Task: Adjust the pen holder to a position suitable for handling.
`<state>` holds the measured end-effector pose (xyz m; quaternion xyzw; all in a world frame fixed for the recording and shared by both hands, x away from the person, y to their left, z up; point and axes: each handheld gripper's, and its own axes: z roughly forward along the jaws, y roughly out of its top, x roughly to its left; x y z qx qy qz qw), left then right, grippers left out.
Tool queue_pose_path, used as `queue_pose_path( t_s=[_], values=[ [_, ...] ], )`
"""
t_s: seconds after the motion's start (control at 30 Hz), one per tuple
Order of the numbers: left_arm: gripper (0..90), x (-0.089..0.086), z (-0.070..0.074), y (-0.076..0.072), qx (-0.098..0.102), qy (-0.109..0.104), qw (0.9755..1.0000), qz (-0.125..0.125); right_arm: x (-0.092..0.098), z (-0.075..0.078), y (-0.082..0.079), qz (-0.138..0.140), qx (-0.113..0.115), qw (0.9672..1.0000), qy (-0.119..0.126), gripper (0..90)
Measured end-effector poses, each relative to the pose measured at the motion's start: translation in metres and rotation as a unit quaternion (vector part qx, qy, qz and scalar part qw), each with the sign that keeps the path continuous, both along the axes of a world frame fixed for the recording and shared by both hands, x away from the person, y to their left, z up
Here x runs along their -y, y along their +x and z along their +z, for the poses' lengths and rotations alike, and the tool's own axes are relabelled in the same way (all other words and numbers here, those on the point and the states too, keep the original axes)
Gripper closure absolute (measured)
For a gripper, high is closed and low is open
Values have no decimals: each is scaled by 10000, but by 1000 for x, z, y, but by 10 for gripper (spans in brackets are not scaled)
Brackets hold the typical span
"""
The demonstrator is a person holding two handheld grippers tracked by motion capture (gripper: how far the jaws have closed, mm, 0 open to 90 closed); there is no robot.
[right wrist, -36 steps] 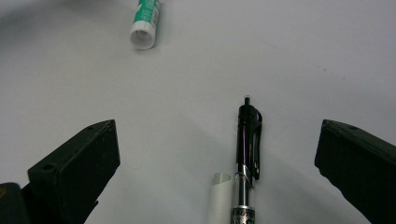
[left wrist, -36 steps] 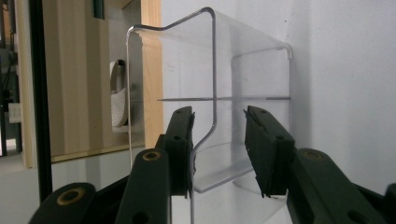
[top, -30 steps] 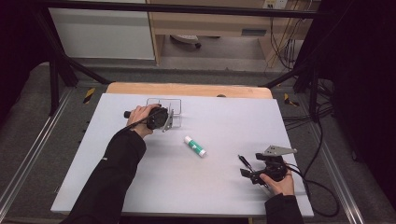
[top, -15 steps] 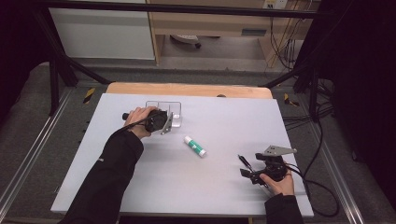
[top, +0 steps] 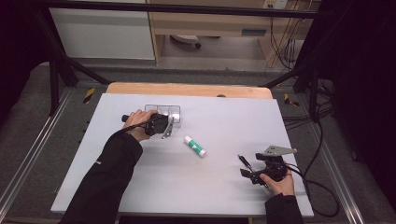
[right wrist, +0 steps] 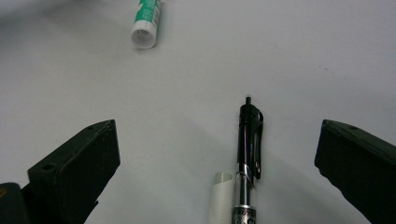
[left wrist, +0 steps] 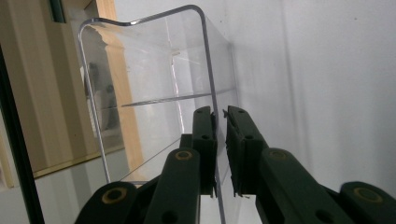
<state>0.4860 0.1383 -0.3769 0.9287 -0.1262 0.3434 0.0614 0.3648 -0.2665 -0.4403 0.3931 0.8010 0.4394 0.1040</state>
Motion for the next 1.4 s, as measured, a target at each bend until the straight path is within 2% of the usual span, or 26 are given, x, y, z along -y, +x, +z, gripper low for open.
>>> queue_pose_path(
  t_s=[0.13, 0.33, 0.37, 0.47, 0.57, 0.63, 0.7, 0.73, 0.83, 0.93, 1.0, 1.07, 1.2, 1.4],
  values=[
    [832, 1, 0, -4, -50, 121, 9999, -50, 0, 0, 0, -1, -7, 10000, 4, 5],
    [863, 0, -1, -5, -136, 134, 9998, 20, 0, 0, 0, 1, -1, 10000, 14, 5],
    [877, -1, -2, -5, -101, 302, 9995, -18, 0, 0, 0, 1, -10, 10000, 18, 5],
    [879, 0, -2, -6, -201, 206, 9995, 128, 0, 0, 0, 4, 0, 10000, 15, 5],
    [881, 1, -2, -7, -144, 267, 9995, 112, 0, 0, 0, 5, -5, 10000, 19, 5],
    [882, 1, -2, -7, -91, 237, 9996, 90, 0, 0, 0, 2, 3, 10000, 15, 5],
    [882, 1, 1, -8, -83, 198, 9996, 178, 0, 0, 0, 4, -7, 10000, 16, 4],
    [882, 0, 4, -9, -119, 94, 9996, 220, 0, 0, 0, 7, -7, 10000, 13, 5],
    [882, 1, 8, -10, -140, 40, 9995, 278, 0, 0, 0, 8, -7, 10000, 8, 5],
    [882, 5, 13, -15, -264, -132, 9986, 429, 0, 0, 0, 8, -7, 10000, 21, 5],
    [882, 7, 15, -16, -292, -131, 9983, 487, 0, 0, 0, 6, -4, 10000, 20, 5],
    [882, 14, 17, -21, -369, -276, 9972, 595, 0, 0, 0, 7, -7, 10000, 16, 5],
    [882, 28, 21, -28, -480, -340, 9953, 773, 0, 0, 0, 6, -15, 10000, 14, 5],
    [882, 45, 21, -37, -575, -343, 9952, 709, 0, 0, 0, 19, -4, 10000, 25, 5]
  ],
)
